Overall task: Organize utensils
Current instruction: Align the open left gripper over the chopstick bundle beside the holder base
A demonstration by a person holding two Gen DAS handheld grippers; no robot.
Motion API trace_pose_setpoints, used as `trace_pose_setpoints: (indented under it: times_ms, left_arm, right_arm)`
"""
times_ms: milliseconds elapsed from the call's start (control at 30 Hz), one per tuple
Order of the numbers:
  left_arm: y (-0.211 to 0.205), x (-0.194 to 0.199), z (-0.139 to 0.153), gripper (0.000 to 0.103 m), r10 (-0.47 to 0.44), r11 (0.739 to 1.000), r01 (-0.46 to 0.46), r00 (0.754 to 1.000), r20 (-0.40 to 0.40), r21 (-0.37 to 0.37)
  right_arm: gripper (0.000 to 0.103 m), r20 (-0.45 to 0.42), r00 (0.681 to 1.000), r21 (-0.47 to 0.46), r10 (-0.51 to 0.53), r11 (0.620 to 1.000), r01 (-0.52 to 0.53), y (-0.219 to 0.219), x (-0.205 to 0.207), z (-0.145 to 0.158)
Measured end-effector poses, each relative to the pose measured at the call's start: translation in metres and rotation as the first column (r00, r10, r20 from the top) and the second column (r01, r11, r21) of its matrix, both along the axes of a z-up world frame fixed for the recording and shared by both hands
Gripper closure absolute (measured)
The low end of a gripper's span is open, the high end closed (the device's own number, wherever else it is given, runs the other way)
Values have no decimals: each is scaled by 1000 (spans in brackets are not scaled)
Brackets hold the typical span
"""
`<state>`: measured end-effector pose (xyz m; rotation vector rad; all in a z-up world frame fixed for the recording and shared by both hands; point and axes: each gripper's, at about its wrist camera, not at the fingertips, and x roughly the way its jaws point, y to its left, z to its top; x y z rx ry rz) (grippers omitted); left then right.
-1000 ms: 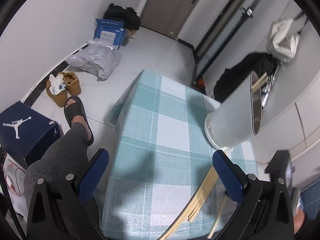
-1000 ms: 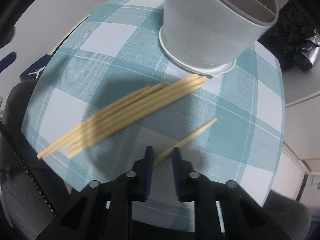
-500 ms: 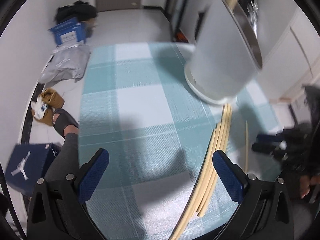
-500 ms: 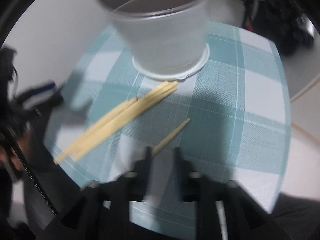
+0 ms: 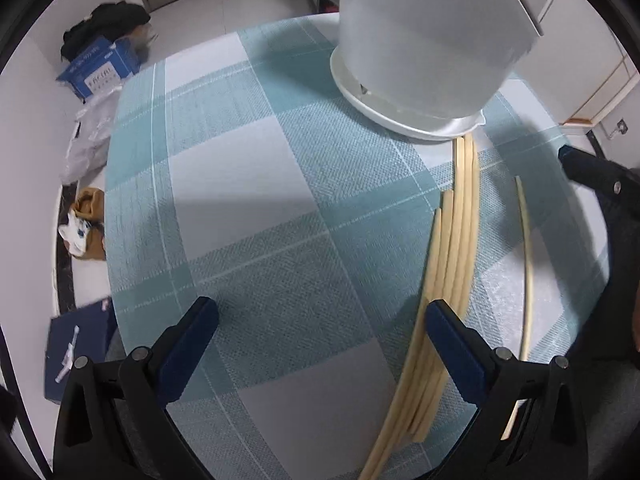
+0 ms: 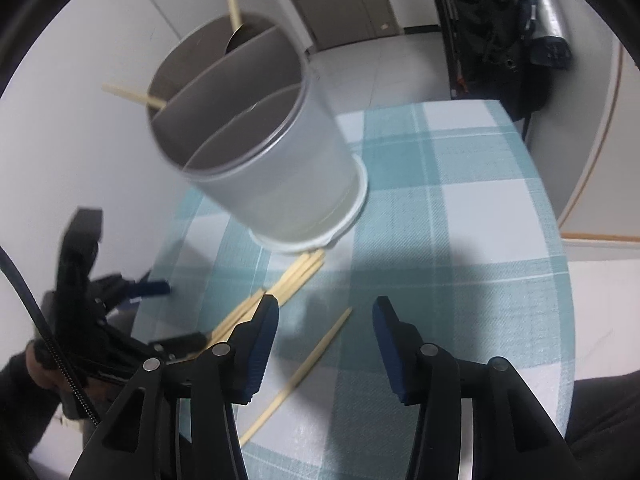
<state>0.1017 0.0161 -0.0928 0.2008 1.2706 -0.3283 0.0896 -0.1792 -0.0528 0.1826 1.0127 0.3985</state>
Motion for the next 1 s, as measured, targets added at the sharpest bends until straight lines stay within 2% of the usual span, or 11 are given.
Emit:
trace_pose_setpoints:
  times_ms: [267, 333, 467, 600, 700, 800, 867, 1000]
  left_arm:
    - [-22, -2, 5, 1, -45, 998, 46, 999, -12, 40]
    - [-28, -1, 1, 1, -66, 994, 67, 998, -24, 82]
    - [-35, -3, 4, 1, -99, 989, 100, 995, -6, 109]
    - [-35, 0, 5, 2, -80, 991, 83, 996, -26, 104]
    - [-31, 4, 12, 4, -56, 996, 57, 998, -12, 72]
    - [-32, 7, 11, 4, -46, 993, 45, 999, 6, 108]
    - [-37, 5, 6, 4, -72, 989, 72, 997, -9, 127]
    - [-41, 4, 5, 4, -89, 987, 89, 996, -4, 137]
  right_arm:
    - [53, -3, 999, 56, -47, 997, 47, -11, 1, -5]
    - [53, -2, 999, 61, -52, 997, 52, -9, 2, -7]
    - [50, -11, 999, 75, -53, 996, 54, -9, 1, -8]
    - [50, -13, 999, 91, -51, 994, 52, -9, 1, -10]
    - [49, -14, 999, 98, -51, 994, 52, -9, 0, -11]
    - [49, -16, 999, 101, -50, 994, 51, -9, 0, -11]
    - [49, -17, 999, 107, -48, 993, 49, -9, -1, -10]
    - [48, -7, 999, 113, -46, 993, 47, -9, -2, -8]
